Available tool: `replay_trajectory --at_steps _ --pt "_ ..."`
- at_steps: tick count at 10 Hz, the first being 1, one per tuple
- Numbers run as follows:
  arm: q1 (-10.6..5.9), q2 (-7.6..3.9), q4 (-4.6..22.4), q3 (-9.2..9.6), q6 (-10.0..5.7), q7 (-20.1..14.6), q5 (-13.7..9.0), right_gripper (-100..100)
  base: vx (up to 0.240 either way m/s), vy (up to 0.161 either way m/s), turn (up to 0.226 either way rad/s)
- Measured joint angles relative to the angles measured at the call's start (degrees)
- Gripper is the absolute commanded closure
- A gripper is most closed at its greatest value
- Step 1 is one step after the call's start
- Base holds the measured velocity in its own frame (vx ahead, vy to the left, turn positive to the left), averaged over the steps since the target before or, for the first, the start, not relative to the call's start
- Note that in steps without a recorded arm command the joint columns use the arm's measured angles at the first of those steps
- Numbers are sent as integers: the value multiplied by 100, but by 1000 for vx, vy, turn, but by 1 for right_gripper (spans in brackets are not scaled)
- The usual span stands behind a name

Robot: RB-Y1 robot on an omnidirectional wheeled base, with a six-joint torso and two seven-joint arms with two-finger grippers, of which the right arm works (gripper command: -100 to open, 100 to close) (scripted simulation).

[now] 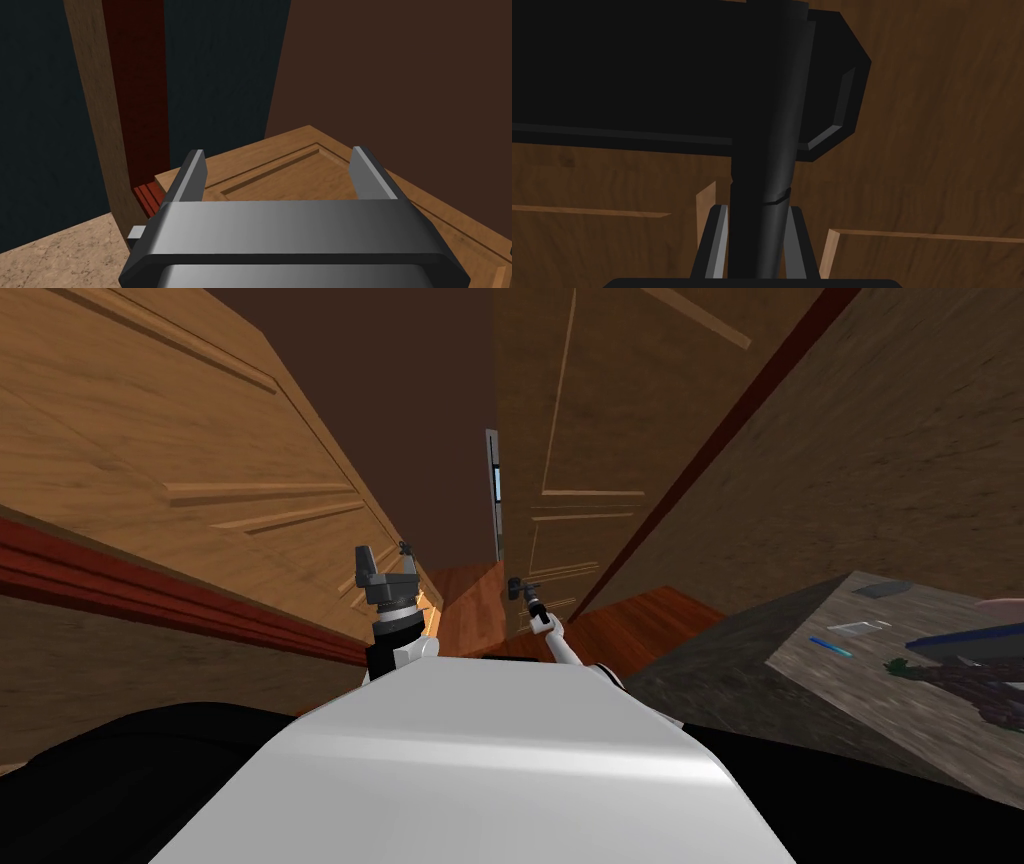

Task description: Push the door open

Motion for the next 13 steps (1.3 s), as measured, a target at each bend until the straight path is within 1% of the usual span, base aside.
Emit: replay_trajectory --at_steps 1,2,3,4,6,7,8,9,10,11,12,13 --pt "-2 -24 -29 -38 12 7 -7 100 159 133 -56" --pt "-50 -41 56 -104 -46 30 -21 100 165 108 -57" --pt "-36 -33 34 -157 -45 67 -23 100 181 125 -68" --pt "15 -58 -86 -197 40 89 -29 100 143 132 -57" --pt "-82 -75 64 -360 -27 151 -57 100 136 146 -77" --pt "9 -93 -78 -417 35 177 -64 100 144 164 -78" --pt "-47 -152 26 -488 7 173 -91 100 128 138 -63" --pt "-50 -173 43 -547 -7 179 -104 100 149 138 -78" --pt "14 -176 -5 -605 -21 204 -112 100 132 136 -87" --pt "-40 -178 78 -686 -39 230 -128 100 134 141 -71" --pt "-136 -174 251 -797 -109 265 -151 100 101 102 -29" --pt "-60 -212 104 -812 -60 257 -158 100 89 115 -41"
